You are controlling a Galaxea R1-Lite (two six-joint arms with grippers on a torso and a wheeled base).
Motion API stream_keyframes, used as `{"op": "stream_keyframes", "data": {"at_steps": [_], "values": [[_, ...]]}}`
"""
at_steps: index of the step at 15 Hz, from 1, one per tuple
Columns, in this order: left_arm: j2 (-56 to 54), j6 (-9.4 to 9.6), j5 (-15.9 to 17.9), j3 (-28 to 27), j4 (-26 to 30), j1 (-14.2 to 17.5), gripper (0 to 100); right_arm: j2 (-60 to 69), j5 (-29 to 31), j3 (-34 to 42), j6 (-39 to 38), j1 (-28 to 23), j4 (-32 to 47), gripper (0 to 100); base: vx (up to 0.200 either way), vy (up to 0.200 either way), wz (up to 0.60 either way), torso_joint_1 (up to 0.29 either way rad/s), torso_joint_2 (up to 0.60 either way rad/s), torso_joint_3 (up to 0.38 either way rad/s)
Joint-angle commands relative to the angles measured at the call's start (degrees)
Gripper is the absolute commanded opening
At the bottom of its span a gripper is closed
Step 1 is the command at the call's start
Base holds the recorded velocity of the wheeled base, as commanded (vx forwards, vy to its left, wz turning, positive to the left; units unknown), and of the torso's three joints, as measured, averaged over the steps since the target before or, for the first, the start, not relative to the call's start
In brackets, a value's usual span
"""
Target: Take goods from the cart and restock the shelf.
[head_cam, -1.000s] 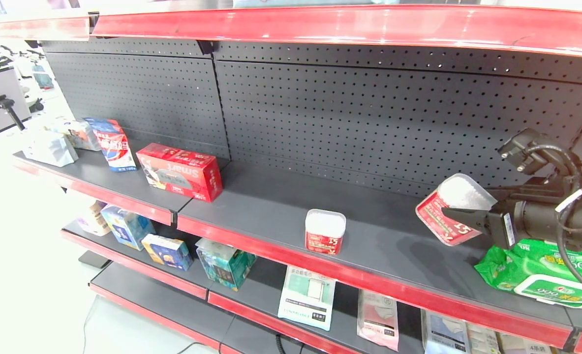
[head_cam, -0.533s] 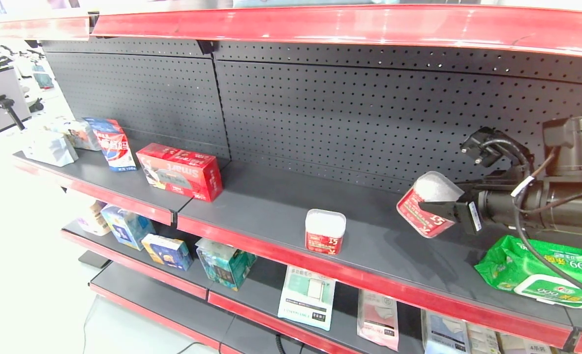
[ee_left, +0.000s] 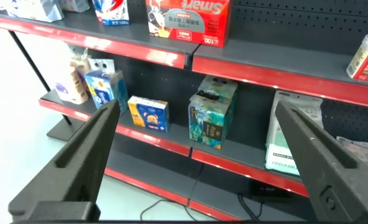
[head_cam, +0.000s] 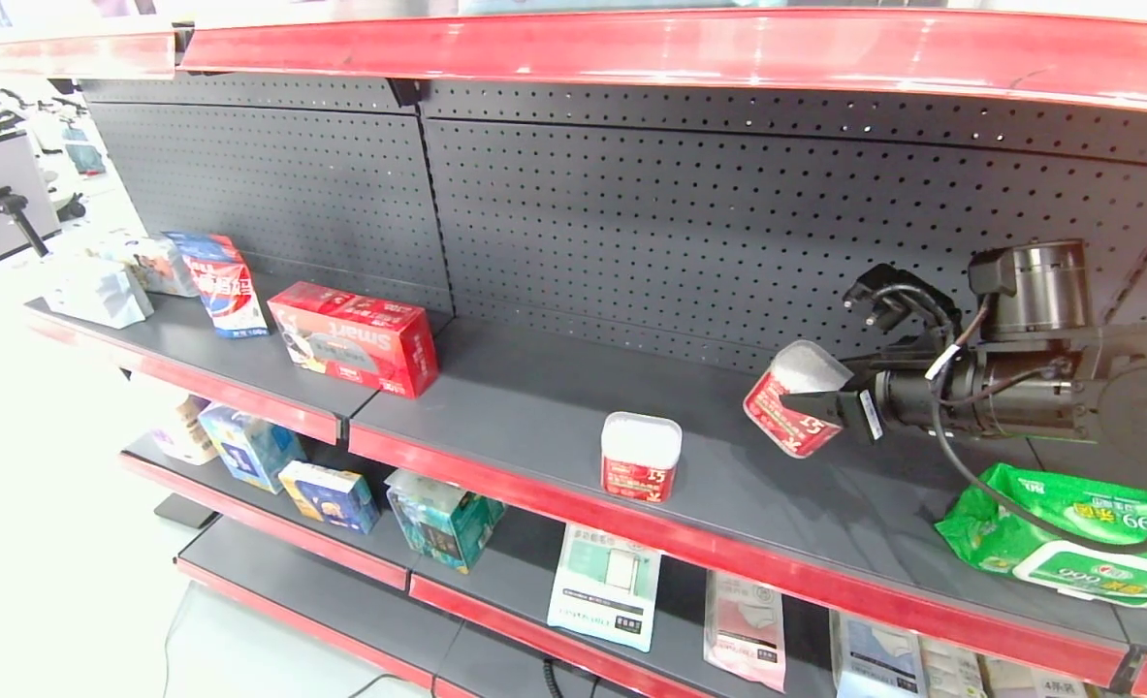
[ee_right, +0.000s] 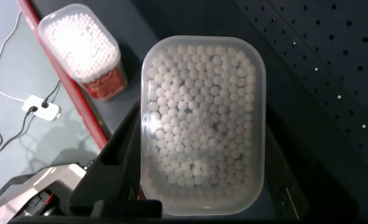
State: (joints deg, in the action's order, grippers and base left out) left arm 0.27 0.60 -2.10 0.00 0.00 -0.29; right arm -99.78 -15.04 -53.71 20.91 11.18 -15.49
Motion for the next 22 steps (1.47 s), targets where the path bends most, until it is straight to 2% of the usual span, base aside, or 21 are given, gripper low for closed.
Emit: {"op": "stream_keyframes", "data": {"at_steps": [1,15,22], "values": [[0.0,0.02,0.0,0.0,0.0,-0.1,100,-2.3,-0.1,-0.2,-0.1,0.0,-0.7,0,0.0,0.0,0.0,0.0,0.0,0.0],[0.0,0.02,0.0,0.0,0.0,0.0,100,-14.9,-3.7,-12.6,0.6,1.0,-2.0,0,0.0,0.0,0.0,0.0,0.0,0.0],[0.0,0.02,0.0,0.0,0.0,0.0,100,-18.3,-5.4,-15.4,2.3,1.5,-2.0,0,0.0,0.0,0.0,0.0,0.0,0.0]]}}
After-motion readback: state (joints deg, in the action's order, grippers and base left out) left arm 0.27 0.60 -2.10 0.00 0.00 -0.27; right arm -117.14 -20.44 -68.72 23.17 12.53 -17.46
